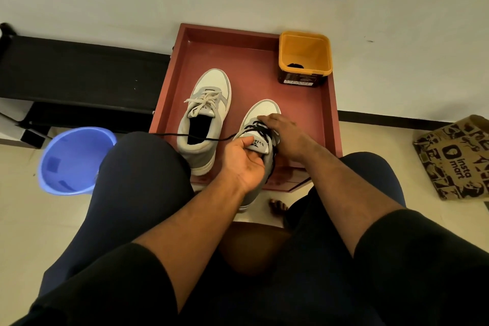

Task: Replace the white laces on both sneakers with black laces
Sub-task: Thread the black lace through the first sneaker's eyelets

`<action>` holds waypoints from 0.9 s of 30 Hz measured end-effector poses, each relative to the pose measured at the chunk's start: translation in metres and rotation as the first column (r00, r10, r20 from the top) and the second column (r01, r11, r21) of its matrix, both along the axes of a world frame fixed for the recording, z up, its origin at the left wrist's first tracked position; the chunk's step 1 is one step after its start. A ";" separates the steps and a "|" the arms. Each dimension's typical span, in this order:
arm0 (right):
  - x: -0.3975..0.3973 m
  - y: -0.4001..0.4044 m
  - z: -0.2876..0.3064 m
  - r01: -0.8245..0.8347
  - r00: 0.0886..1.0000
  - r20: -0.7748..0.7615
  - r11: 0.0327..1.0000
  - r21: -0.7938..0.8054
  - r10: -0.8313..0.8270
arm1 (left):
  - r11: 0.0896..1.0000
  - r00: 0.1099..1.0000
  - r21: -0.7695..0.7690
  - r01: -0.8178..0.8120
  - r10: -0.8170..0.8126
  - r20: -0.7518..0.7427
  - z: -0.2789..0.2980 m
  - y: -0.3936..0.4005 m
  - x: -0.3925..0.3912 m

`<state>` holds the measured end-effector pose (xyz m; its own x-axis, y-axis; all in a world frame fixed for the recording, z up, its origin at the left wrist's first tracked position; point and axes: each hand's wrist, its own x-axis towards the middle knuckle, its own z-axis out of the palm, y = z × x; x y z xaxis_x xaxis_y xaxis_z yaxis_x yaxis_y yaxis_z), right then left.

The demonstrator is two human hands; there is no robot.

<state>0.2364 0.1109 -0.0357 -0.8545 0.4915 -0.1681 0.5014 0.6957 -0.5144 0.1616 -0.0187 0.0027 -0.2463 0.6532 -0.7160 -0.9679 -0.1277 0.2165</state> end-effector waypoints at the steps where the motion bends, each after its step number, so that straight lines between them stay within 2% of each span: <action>1: 0.001 0.000 0.002 0.005 1.000 -0.004 1.000 -0.005 -0.006 | 1.000 1.000 0.003 0.008 -0.008 0.002 -0.001 -0.003 0.000; 5: 0.009 0.002 -0.001 0.031 0.999 0.026 0.999 -0.032 -0.030 | 0.999 1.000 0.030 0.022 -0.023 0.005 0.000 -0.011 -0.002; 7: 0.013 -0.001 -0.001 0.124 0.992 0.002 0.978 -0.169 -0.125 | 0.998 1.000 0.064 0.015 -0.016 0.003 0.002 -0.012 -0.003; 8: 0.014 -0.004 0.005 0.219 0.971 -0.029 0.926 -0.309 -0.239 | 0.997 1.000 0.077 0.020 -0.020 -0.004 0.003 -0.012 -0.002; 10: 0.018 -0.011 0.020 0.333 0.886 -0.083 0.751 -0.571 -0.456 | 0.994 0.999 0.106 0.029 -0.027 -0.019 0.004 -0.012 -0.002; 11: 0.020 -0.011 0.025 0.343 0.861 -0.090 0.703 -0.623 -0.500 | 0.992 0.999 0.123 0.027 -0.024 -0.027 0.004 -0.011 -0.002; 12: 0.023 -0.011 0.027 0.335 0.872 -0.077 0.703 -0.627 -0.484 | 0.990 0.999 0.138 0.026 -0.021 -0.033 0.005 -0.011 -0.001; 16: 0.029 -0.010 0.031 0.224 0.968 0.014 0.842 -0.491 -0.249 | 0.984 0.999 0.173 0.033 -0.028 -0.032 0.010 -0.010 -0.002; 21: 0.024 -0.013 0.031 0.148 0.987 -0.001 0.897 -0.417 -0.163 | 0.975 1.000 0.220 -0.027 0.024 0.017 0.015 -0.010 -0.006; 24: 0.023 -0.012 0.029 0.026 0.992 0.124 0.983 -0.180 -0.003 | 0.973 0.998 0.230 -0.037 0.025 0.054 0.019 -0.009 -0.007; 27: 0.017 -0.011 0.027 -0.065 0.982 0.171 0.996 -0.054 0.074 | 0.973 0.995 0.222 -0.070 0.051 0.091 0.020 -0.008 -0.008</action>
<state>0.2539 0.0995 -0.0083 -0.8422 0.4197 -0.3384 0.5370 0.7087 -0.4575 0.1532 -0.0267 0.0230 -0.2354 0.7853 -0.5727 -0.9704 -0.2225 0.0937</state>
